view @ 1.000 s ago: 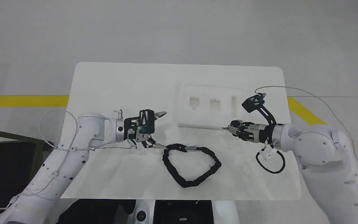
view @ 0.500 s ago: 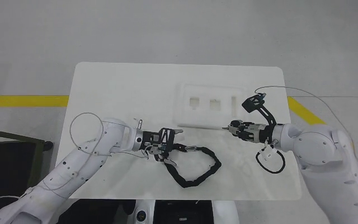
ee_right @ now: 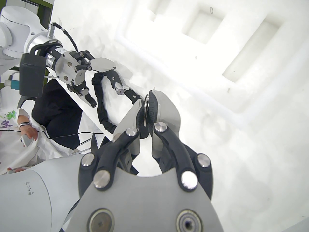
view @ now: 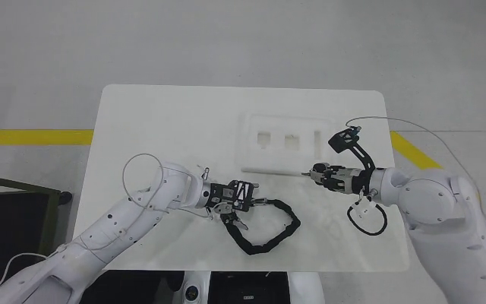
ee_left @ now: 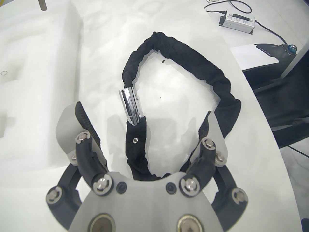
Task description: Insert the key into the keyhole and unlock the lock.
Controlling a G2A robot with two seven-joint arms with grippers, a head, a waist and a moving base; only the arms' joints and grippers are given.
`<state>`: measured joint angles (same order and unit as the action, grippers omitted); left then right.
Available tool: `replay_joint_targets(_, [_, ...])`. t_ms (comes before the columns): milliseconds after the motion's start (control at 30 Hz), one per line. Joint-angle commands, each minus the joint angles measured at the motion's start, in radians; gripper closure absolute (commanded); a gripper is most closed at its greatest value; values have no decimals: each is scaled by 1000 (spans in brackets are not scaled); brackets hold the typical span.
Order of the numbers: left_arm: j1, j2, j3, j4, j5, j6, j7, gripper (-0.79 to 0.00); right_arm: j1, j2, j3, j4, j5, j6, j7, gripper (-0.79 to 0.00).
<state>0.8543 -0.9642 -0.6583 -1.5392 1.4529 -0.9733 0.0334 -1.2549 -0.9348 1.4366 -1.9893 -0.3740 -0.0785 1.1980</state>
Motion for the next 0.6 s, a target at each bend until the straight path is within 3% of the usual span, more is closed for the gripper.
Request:
replay_joint_targets(0, [-8,-8,9,9,-2,4,-15,-785,0,0,0,0,0,0,0,0])
replay_joint_targets(167, [-24,-25,29,16,11,19,-43,-773,0,0,0,0,0,0,0,0])
replay_joint_targets(567, [-27,-44,41,20,59,45,-75,-554,0,0,0,0,0,0,0,0])
